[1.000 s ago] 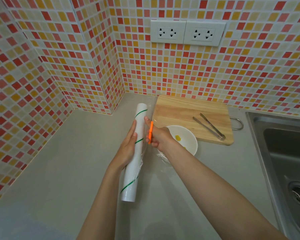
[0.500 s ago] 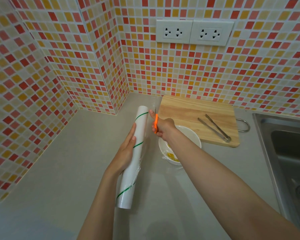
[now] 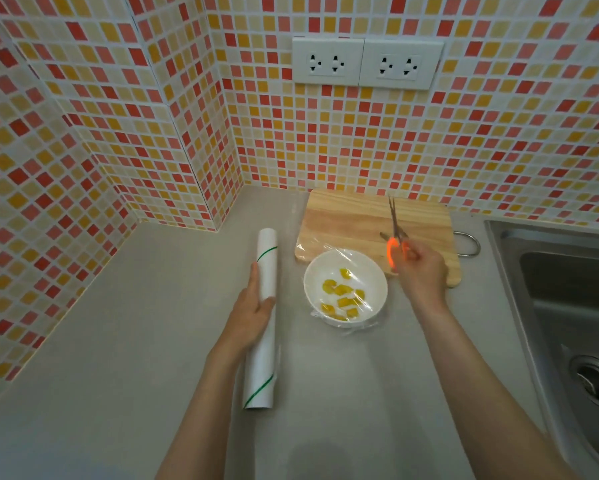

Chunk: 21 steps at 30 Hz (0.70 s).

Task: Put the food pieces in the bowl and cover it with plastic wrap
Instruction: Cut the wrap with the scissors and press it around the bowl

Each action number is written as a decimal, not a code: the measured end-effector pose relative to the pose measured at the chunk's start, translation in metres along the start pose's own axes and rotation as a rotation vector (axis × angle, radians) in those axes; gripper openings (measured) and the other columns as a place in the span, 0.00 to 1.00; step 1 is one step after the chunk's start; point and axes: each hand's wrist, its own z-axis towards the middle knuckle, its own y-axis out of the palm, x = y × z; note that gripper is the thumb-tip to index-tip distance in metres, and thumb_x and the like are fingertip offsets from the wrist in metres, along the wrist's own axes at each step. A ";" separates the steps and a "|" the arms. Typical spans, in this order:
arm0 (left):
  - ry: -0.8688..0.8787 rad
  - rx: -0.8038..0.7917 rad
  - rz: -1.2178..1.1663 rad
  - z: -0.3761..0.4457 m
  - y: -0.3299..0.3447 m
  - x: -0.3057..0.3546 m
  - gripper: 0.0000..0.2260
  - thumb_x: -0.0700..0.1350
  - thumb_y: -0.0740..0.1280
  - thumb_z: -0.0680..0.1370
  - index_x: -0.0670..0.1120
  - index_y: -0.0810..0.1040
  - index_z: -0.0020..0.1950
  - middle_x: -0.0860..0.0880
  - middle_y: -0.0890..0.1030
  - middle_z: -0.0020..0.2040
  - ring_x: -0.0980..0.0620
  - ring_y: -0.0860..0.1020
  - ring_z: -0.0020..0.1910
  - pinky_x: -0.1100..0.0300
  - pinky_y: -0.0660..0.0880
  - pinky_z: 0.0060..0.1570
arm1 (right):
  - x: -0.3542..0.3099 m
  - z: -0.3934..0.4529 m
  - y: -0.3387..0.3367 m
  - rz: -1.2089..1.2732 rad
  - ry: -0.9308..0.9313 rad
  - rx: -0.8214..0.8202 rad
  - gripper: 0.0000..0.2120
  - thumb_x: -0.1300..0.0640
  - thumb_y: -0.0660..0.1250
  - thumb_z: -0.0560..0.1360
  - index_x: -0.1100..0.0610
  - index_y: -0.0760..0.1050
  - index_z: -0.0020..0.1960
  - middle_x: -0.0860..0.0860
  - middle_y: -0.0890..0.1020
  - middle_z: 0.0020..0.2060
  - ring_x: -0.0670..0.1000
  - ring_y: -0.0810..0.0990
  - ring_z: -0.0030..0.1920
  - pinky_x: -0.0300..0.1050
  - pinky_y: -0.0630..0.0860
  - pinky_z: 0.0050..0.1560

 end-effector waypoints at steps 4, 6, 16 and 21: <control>0.020 0.007 0.141 0.000 0.013 -0.001 0.33 0.48 0.58 0.80 0.55 0.39 0.76 0.44 0.60 0.75 0.41 0.66 0.69 0.54 0.63 0.63 | 0.065 -0.029 -0.035 -0.384 -0.010 0.030 0.07 0.58 0.69 0.72 0.63 0.77 0.45 0.63 0.79 0.37 0.64 0.77 0.40 0.47 0.66 0.37; 0.032 0.031 0.200 -0.002 0.016 0.000 0.34 0.48 0.58 0.79 0.55 0.38 0.75 0.40 0.64 0.70 0.39 0.70 0.64 0.52 0.67 0.58 | 0.084 -0.042 -0.042 -0.478 -0.010 -0.009 0.11 0.60 0.69 0.71 0.64 0.77 0.52 0.65 0.79 0.42 0.65 0.78 0.44 0.51 0.70 0.41; -0.041 0.075 0.434 -0.004 0.025 0.008 0.36 0.53 0.60 0.78 0.51 0.40 0.76 0.40 0.67 0.64 0.38 0.72 0.58 0.48 0.72 0.51 | 0.094 -0.059 -0.044 -0.875 -0.041 -0.168 0.13 0.58 0.64 0.74 0.61 0.73 0.57 0.59 0.78 0.51 0.60 0.74 0.56 0.52 0.73 0.46; 0.136 0.343 0.491 -0.014 0.029 0.027 0.29 0.51 0.60 0.78 0.41 0.55 0.75 0.37 0.66 0.69 0.39 0.63 0.67 0.48 0.64 0.65 | 0.082 -0.052 -0.039 -0.991 0.009 -0.233 0.09 0.61 0.60 0.74 0.63 0.73 0.52 0.60 0.77 0.50 0.61 0.75 0.52 0.50 0.72 0.43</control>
